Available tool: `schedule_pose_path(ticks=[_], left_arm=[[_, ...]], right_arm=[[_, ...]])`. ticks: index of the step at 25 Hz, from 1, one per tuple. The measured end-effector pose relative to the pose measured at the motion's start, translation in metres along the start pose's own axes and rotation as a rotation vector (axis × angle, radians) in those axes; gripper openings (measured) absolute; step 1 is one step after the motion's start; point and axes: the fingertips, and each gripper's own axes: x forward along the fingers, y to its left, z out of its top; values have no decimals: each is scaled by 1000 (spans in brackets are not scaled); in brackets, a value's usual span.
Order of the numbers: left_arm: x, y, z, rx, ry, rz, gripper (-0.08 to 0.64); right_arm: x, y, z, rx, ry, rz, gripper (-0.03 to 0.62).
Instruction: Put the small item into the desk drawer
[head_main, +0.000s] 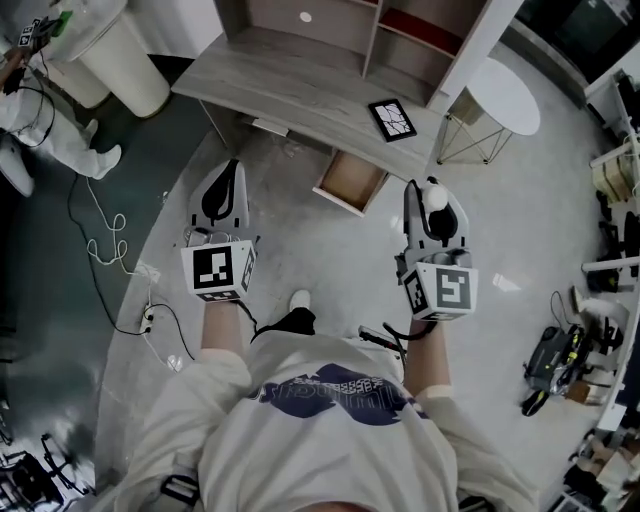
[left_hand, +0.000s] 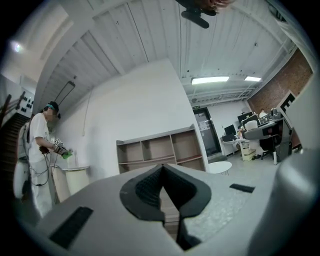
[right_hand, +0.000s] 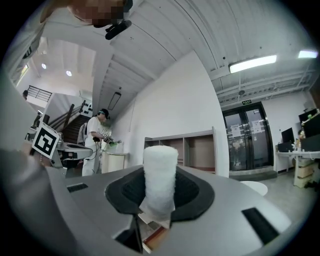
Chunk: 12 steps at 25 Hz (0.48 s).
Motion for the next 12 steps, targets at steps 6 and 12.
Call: schedule_pose_path(ticks=[6, 12], left_arm=[[43, 54, -16, -20, 0, -55, 8], [69, 72, -30, -42, 3, -100, 8]], right_arm=[[41, 19, -2, -2, 17, -87, 110], [62, 26, -4, -22, 51, -134, 110]])
